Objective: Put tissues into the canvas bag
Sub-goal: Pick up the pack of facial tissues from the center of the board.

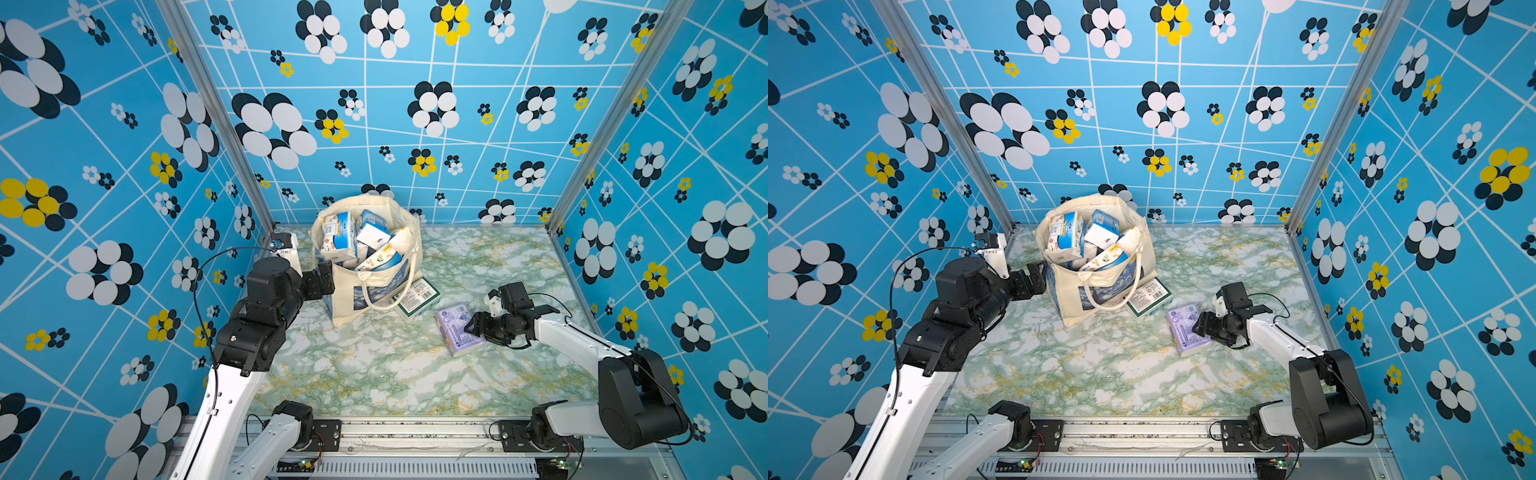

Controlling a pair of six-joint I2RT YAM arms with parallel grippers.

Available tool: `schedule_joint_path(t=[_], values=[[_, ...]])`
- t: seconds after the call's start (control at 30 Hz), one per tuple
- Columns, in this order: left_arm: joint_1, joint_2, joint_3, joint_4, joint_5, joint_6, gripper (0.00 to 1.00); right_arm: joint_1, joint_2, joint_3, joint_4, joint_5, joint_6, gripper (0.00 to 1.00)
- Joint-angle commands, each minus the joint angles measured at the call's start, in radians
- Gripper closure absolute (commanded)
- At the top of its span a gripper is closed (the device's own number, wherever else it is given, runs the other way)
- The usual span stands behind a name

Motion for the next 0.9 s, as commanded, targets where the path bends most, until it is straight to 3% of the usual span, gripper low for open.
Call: schedule_joint_path(t=[0.0, 0.2, 0.4, 0.6, 0.87], values=[[0.01, 0.002, 0.021, 0.008, 0.011, 0.012, 0.03, -0.004, 0.039, -0.008, 0.028, -0.051, -0.012, 0.37], [0.013, 0.006, 0.018, 0.011, 0.012, 0.011, 0.03, -0.004, 0.068, -0.002, 0.034, -0.069, -0.016, 0.61], [0.015, 0.008, 0.012, 0.016, 0.011, 0.009, 0.03, -0.004, 0.005, 0.03, -0.034, -0.04, -0.031, 0.98], [0.017, 0.014, 0.011, 0.016, 0.01, 0.012, 0.03, -0.004, -0.126, 0.085, -0.133, 0.019, -0.046, 1.0], [0.026, 0.006, 0.02, -0.002, -0.028, 0.021, 0.03, -0.004, -0.301, 0.326, -0.281, 0.173, -0.098, 1.0]])
